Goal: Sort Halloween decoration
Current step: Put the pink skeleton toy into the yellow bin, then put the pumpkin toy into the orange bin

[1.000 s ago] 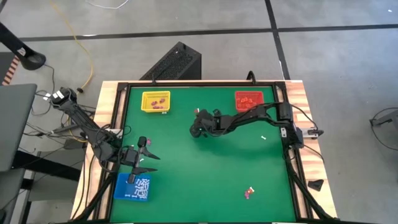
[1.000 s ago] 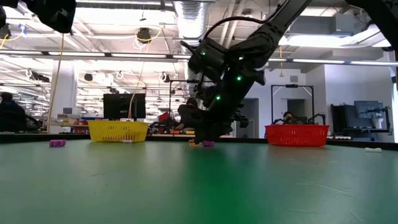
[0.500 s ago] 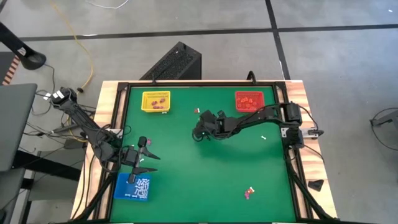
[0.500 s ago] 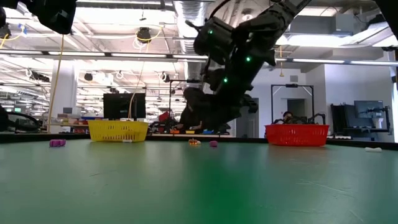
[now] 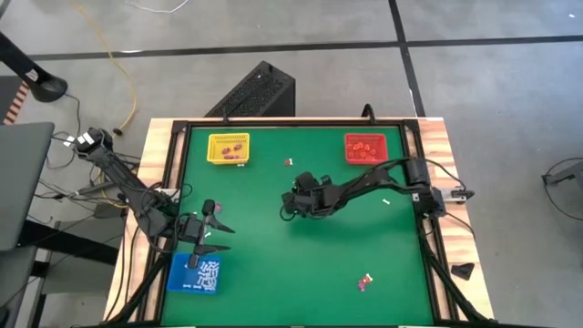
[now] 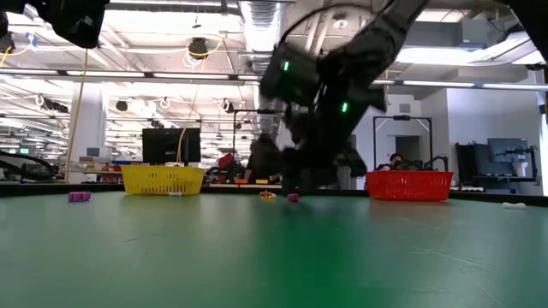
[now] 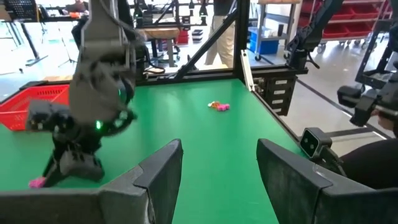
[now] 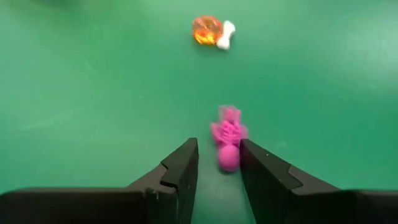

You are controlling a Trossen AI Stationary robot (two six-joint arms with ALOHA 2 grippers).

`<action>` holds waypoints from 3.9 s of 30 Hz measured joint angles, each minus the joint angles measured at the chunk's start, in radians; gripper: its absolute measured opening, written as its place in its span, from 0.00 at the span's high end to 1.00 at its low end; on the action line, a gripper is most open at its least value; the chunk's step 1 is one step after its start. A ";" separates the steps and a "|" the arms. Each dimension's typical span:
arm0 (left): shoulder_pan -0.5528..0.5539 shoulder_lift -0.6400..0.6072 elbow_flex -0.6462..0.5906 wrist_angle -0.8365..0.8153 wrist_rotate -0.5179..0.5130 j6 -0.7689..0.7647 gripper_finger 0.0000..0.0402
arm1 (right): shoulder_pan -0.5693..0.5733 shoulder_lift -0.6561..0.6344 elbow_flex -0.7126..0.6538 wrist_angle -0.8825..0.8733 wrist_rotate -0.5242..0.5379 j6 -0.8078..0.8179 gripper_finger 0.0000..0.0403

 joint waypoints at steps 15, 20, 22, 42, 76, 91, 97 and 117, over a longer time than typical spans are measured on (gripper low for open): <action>0.000 0.000 0.000 -0.008 -0.012 -0.007 0.51 | 0.015 0.076 0.004 0.011 0.026 0.002 0.80; 0.000 0.000 0.000 -0.008 -0.012 -0.007 0.51 | 0.025 0.030 0.000 0.003 0.039 -0.098 0.86; 0.000 0.000 0.000 -0.007 -0.012 -0.010 0.51 | 0.028 -0.003 -0.003 -0.004 0.029 -0.142 0.86; 0.000 0.000 0.000 0.006 -0.015 0.005 0.51 | -0.111 0.018 0.181 0.508 -0.327 -0.482 0.86; 0.000 0.000 0.001 -0.015 -0.013 0.002 0.51 | -0.322 0.445 0.917 0.157 -0.783 -0.488 0.53; 0.000 0.000 0.001 -0.042 -0.013 -0.055 0.51 | -0.123 0.011 0.918 -0.970 -0.873 -0.702 0.58; 0.000 0.000 0.001 -0.042 -0.013 -0.066 0.51 | 0.173 -0.083 0.917 -1.242 -0.790 -0.384 0.59; 0.000 0.000 0.000 -0.042 -0.020 -0.152 0.51 | 0.923 -0.088 0.519 -1.212 -0.513 -0.101 0.59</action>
